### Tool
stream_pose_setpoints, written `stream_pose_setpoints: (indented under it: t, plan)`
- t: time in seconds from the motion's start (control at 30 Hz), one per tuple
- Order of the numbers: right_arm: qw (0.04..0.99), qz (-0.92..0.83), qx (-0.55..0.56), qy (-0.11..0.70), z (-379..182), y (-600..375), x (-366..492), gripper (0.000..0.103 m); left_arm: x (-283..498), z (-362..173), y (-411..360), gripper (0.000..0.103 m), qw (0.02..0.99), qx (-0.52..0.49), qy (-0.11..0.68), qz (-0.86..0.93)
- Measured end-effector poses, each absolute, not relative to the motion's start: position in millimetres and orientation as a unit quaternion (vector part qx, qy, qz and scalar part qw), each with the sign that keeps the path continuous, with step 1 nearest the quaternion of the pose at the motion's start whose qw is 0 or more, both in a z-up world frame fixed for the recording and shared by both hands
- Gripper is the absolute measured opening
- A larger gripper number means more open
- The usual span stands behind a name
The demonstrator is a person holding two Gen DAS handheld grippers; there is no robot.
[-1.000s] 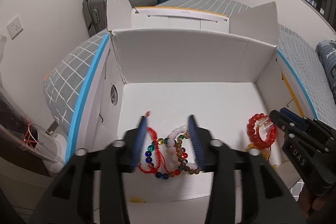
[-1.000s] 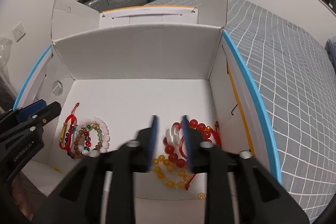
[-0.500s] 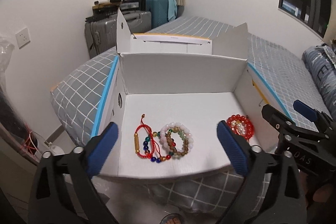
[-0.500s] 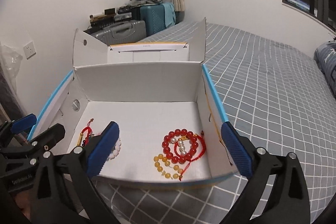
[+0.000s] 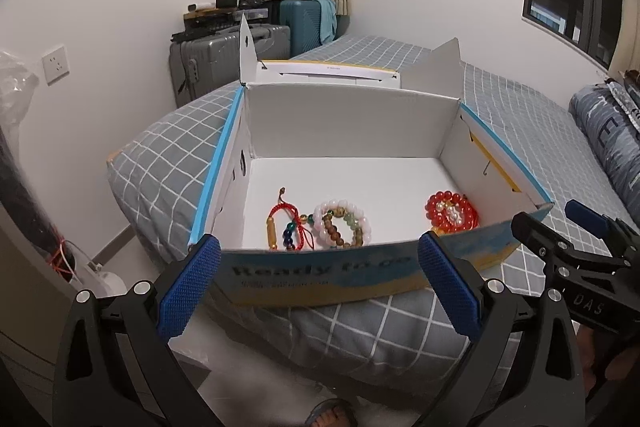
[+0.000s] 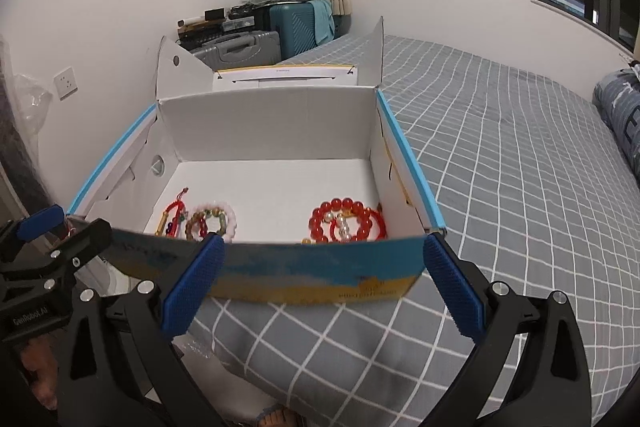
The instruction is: Organize jewelry
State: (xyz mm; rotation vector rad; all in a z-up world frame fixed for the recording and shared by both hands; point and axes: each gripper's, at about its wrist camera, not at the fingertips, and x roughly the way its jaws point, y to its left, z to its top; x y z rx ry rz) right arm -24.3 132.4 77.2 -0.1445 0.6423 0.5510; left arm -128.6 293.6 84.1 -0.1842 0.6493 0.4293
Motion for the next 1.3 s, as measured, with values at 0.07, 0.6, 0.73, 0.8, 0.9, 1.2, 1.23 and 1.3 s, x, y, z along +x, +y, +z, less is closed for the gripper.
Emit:
stream_pose_setpoints:
  t: [0.07, 0.6, 0.73, 0.8, 0.9, 1.2, 1.23, 1.3]
  plan:
    - [0.909, 0.269, -0.070, 0.312, 75.9, 130.8, -29.0, 0.095, -131.6, 82.7, 290.1, 0.097, 0.921, -0.087, 0.317, 0.208]
    - [0.909, 0.261, -0.069, 0.317, 73.8, 128.5, -32.6, 0.095, -132.8, 77.8, 290.1, 0.097, 0.917, -0.092, 0.320, 0.218]
    - [0.909, 0.261, -0.069, 0.317, 73.9, 127.9, -32.2, 0.095, -130.4, 76.5, 290.3, 0.097, 0.916, -0.091, 0.322, 0.219]
    - [0.909, 0.261, -0.069, 0.317, 73.9, 128.1, -31.9, 0.095, -130.1, 76.1, 291.0, 0.097, 0.916, -0.091, 0.323, 0.219]
    - [0.909, 0.261, -0.068, 0.318, 73.6, 127.5, -31.5, 0.095, -130.6, 76.2, 291.3, 0.097, 0.916, -0.092, 0.322, 0.219]
    - [0.909, 0.260, -0.067, 0.318, 73.0, 126.9, -31.2, 0.095, -128.9, 74.6, 289.1, 0.097, 0.916, -0.087, 0.327, 0.216]
    - [0.909, 0.260, -0.067, 0.319, 73.1, 126.9, -31.3, 0.095, -128.6, 74.5, 288.8, 0.097, 0.916, -0.087, 0.328, 0.216]
    - [0.909, 0.260, -0.068, 0.319, 72.9, 127.2, -31.1, 0.095, -128.2, 74.5, 287.9, 0.097, 0.916, -0.088, 0.328, 0.214]
